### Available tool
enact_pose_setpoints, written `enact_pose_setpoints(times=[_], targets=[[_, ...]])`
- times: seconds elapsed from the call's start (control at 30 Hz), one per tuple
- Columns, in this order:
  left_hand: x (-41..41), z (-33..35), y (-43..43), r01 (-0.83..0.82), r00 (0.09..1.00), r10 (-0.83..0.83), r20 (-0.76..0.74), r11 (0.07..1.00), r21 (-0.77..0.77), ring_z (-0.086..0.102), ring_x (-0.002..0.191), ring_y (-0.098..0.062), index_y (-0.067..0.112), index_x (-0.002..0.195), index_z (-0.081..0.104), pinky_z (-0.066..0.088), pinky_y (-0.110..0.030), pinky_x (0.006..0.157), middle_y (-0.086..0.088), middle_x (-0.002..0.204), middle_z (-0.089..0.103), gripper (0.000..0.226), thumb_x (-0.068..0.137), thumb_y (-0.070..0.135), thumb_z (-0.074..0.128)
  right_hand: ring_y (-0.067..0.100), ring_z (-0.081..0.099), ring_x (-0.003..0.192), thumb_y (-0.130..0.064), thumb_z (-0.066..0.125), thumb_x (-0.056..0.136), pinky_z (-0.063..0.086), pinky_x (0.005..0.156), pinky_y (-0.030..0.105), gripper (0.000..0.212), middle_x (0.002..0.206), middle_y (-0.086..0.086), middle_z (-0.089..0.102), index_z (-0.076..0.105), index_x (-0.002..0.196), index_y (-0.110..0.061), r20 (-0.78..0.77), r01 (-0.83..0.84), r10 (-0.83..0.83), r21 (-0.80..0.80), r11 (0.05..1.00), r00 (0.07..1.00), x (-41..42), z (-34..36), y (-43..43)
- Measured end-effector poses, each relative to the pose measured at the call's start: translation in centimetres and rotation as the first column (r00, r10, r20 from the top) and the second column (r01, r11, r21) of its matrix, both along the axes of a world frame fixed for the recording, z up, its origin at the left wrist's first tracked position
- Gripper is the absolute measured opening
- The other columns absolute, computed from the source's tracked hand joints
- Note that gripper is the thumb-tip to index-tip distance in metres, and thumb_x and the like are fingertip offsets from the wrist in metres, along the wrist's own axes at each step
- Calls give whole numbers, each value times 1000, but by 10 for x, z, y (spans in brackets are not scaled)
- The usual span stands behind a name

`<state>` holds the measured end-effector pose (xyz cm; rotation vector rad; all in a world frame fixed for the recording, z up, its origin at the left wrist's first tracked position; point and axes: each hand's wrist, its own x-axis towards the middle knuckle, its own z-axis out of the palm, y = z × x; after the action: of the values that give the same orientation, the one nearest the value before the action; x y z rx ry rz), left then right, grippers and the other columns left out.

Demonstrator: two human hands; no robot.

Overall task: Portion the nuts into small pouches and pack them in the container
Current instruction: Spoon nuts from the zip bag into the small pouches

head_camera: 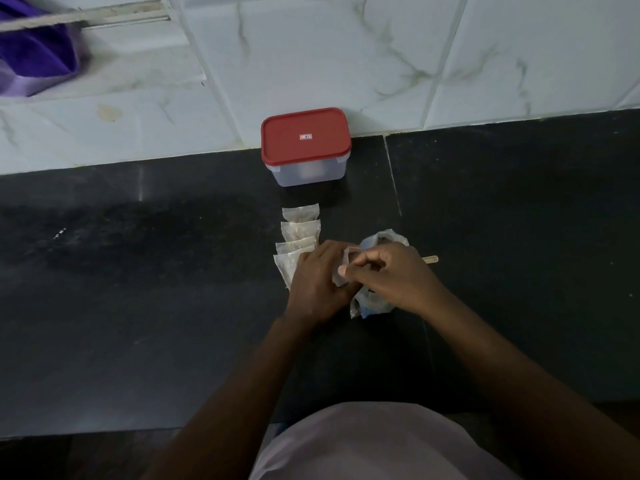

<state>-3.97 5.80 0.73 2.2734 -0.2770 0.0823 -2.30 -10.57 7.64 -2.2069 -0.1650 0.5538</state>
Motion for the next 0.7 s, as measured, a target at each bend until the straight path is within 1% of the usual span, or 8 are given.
enact_pose_setpoints(times=[0.07,0.13,0.2,0.27,0.4,0.47,0.6,0.7], targets=[[-1,-1,0,-69,996,66,-61,996,-62,65,101,-10,24,115,65,54,-44,83,11,109,68,34,86,40,73,-6,65,84,-39,72,92,49,76,10,11,89,-19,69,77,99,-32,52,86,-89,52,995,995,-1,2,-4],[-2,3,-2,-170,978,150,-147,975,-141,66,98,-6,26,111,66,56,-33,81,13,103,69,31,84,37,78,-6,66,83,-38,71,93,50,70,12,9,90,-17,70,74,99,-33,133,224,-239,119,967,962,-3,5,-14],[-1,9,-5,-246,949,196,-248,951,-188,65,96,0,29,106,65,53,-18,77,15,99,69,28,82,29,79,-2,65,84,-34,70,94,52,71,17,10,94,-15,70,73,103,-30,186,371,-394,151,916,900,-2,4,-30],[2,11,-8,-288,923,213,-321,935,-208,64,93,5,30,103,64,49,-10,74,16,96,69,28,81,22,79,2,61,92,-31,73,91,51,74,20,24,110,-13,65,70,115,-29,206,506,-521,125,853,828,2,-8,-50],[10,14,-16,-299,907,211,-365,932,-203,64,95,1,32,106,60,53,-19,78,14,101,67,37,77,21,81,15,55,115,-37,79,85,52,92,35,56,130,-5,50,55,136,-28,50,637,-635,-24,771,771,2,-40,-76],[13,16,-21,-301,902,220,-372,937,-175,63,95,1,38,102,56,52,-18,77,15,102,66,41,76,19,81,14,57,112,-39,80,84,51,87,34,61,128,-5,53,53,137,-27,-45,657,-657,-30,753,752,0,-50,-79],[9,9,-27,-311,876,239,-420,944,-112,60,96,-1,33,110,51,48,-16,74,17,102,59,49,76,22,84,11,65,94,-33,78,87,52,78,31,41,106,-5,69,62,124,-26,-292,731,-685,85,677,668,-3,-60,-75],[-1,2,-26,-340,851,260,-457,935,-100,58,96,0,30,112,50,49,-18,77,18,102,58,51,76,25,86,12,65,84,-26,73,92,52,72,30,23,98,-1,73,71,114,-24,-325,687,-623,137,713,711,-5,-66,-71]])
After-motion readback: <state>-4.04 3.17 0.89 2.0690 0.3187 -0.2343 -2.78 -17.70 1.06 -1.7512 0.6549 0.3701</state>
